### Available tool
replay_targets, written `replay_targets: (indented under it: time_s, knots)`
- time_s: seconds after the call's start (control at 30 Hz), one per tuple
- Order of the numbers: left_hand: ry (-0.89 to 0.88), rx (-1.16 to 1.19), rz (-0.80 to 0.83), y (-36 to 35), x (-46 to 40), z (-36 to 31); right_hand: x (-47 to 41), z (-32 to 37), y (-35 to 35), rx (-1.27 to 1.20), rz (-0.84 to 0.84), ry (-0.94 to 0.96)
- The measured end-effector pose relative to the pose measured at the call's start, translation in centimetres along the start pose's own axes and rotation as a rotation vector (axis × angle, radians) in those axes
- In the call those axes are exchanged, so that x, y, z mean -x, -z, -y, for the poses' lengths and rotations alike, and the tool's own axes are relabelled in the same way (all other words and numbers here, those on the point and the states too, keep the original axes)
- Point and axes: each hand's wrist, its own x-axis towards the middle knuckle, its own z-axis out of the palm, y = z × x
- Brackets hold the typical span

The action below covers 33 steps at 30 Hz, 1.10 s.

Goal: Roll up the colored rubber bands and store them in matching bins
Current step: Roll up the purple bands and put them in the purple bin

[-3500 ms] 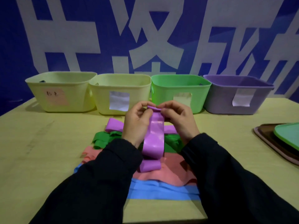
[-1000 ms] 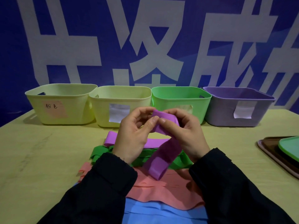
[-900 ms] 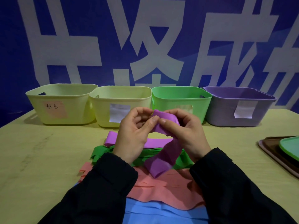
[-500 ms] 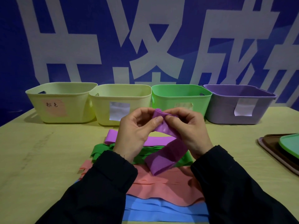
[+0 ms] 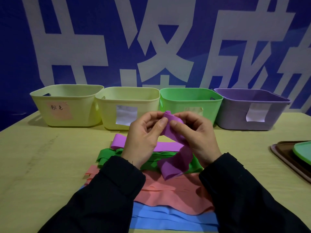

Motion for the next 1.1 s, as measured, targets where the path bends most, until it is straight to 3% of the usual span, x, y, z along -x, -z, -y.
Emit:
replay_targets:
  time_s: [0.2,0.43,0.83,1.1]
  knots:
    - [-0.012,-0.006,0.011,0.0,-0.1,-0.2,0.0,0.8,0.5,0.115,0.09,0.009]
    - [0.018,-0.051,-0.007,0.3,-0.4,0.4,-0.2,0.0,0.5,0.119,-0.058,0.031]
    - [0.07,-0.075,0.141,0.4,0.0,0.6,0.1,-0.4,0.4,0.045,0.104,-0.028]
    - [0.067,-0.141,0.059,0.7,-0.3,0.2,-0.6,-0.6,1.2,0.162,0.087,-0.014]
